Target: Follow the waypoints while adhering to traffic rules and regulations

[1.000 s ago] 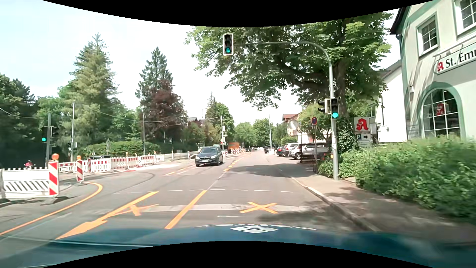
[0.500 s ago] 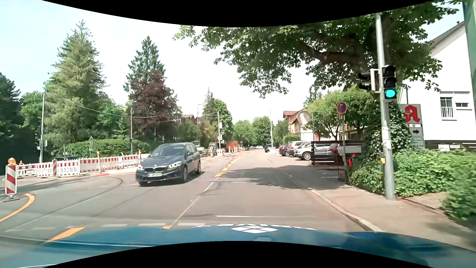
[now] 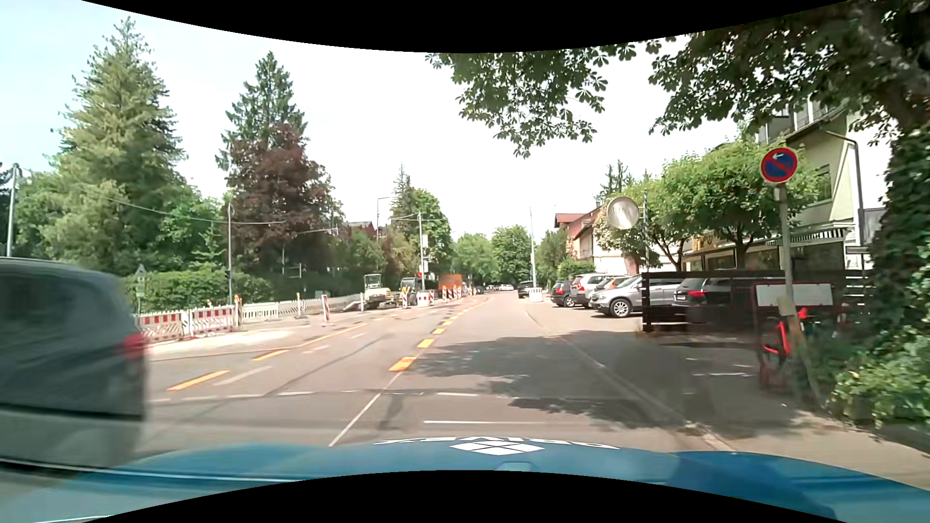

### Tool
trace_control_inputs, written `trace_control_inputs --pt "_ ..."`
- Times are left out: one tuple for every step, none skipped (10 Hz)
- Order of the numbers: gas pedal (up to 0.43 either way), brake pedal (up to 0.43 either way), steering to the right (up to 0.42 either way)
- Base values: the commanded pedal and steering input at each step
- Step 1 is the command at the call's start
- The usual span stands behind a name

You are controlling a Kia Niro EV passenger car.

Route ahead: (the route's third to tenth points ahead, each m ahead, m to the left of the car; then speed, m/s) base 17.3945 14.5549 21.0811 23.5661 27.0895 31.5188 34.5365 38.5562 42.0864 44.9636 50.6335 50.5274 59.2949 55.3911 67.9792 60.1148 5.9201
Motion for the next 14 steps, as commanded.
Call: trace_control_inputs --pt "0.130 0.000 0.003" --pt "0.130 0.000 0.003" --pt "0.130 0.000 0.003" --pt "0.130 0.000 0.003" --pt "0.130 0.000 0.003" --pt "0.130 0.000 0.003" --pt "0.130 0.000 0.003" --pt "0.130 0.000 0.003" --pt "0.130 0.000 0.003" --pt "0.130 0.000 0.004" --pt "0.130 0.000 0.003" --pt "0.130 0.000 0.003" --pt "0.130 0.000 0.003" --pt "0.130 0.000 0.000"
